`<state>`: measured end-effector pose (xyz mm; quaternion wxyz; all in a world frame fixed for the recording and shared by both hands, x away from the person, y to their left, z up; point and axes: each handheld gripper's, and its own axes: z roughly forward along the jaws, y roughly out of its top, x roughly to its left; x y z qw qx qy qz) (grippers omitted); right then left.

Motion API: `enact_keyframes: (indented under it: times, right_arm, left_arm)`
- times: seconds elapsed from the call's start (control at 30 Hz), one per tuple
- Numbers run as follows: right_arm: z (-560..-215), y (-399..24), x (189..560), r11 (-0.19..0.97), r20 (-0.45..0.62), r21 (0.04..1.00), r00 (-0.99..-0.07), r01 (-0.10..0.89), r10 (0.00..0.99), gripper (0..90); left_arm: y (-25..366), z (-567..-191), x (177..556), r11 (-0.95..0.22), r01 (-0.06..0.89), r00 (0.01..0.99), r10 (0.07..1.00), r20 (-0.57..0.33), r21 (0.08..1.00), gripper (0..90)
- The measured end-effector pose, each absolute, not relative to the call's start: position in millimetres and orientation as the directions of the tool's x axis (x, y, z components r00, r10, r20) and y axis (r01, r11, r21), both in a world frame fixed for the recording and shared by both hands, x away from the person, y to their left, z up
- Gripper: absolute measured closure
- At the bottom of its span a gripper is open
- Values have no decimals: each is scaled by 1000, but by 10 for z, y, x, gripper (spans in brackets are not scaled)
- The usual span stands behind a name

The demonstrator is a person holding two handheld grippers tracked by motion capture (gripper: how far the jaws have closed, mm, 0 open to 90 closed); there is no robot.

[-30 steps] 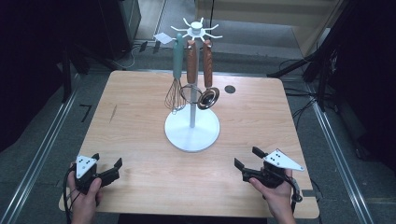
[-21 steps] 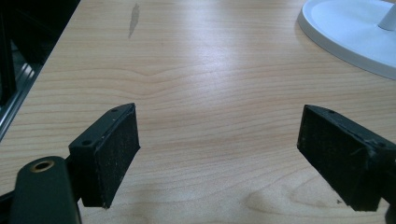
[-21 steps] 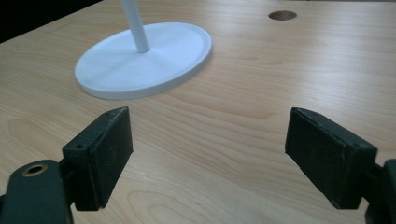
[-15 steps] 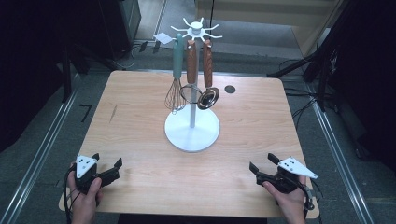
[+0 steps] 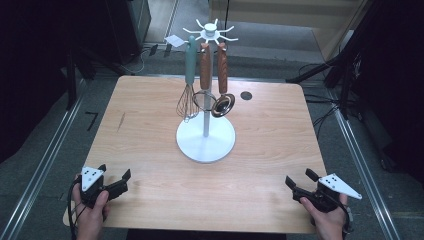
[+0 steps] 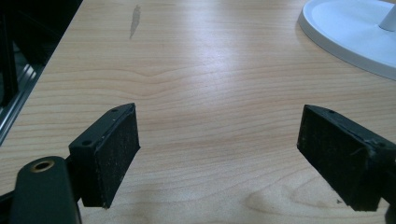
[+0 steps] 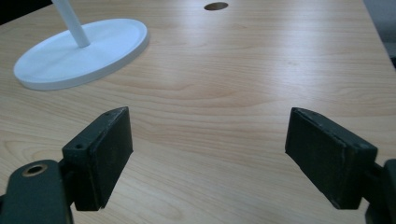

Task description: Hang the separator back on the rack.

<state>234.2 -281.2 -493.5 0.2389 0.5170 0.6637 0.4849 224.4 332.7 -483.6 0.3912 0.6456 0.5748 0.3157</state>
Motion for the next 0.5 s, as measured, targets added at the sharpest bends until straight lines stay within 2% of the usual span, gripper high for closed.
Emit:
enact_keyframes:
  times: [0.37, 0.5]
  right_arm:
    - [-4983, -3001, 2254, -18, 180, 885, -305, 465, 935, 157]
    - [-5016, -3059, 2235, 6, 145, 884, -286, 468, 947, 157]
  left_arm:
    - [3334, -4835, 2239, -27, 497, 137, 989, -47, 867, 132]
    - [3336, -4834, 2239, -26, 498, 134, 990, -48, 867, 132]
